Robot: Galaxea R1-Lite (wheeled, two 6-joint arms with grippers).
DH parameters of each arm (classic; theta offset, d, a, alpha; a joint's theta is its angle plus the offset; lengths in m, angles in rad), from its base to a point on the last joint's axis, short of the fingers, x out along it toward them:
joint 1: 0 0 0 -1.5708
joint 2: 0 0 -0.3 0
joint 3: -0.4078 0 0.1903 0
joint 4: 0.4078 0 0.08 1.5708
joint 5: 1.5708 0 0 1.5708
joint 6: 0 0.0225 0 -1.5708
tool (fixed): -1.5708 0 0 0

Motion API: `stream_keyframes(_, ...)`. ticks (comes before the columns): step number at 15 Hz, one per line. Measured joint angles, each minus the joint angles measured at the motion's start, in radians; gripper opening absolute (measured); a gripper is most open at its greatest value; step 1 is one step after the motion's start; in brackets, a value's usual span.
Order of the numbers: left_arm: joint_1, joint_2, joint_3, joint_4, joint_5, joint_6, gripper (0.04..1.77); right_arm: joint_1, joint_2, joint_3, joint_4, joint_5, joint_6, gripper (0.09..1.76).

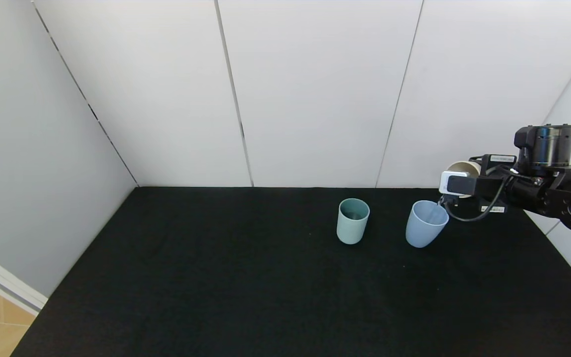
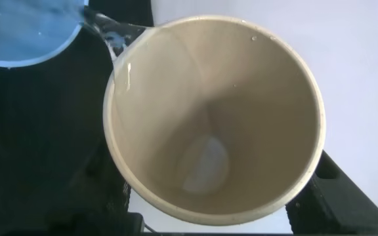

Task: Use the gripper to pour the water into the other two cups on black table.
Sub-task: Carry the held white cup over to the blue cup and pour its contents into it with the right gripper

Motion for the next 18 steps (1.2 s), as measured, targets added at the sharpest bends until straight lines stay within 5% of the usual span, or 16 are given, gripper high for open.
stream_keyframes(18,0.000,0.000,0.000,0.000,0.000,0.000,1.72,0.013,0.000,-0.018,-0.002,-0.001,-0.093,1.28)
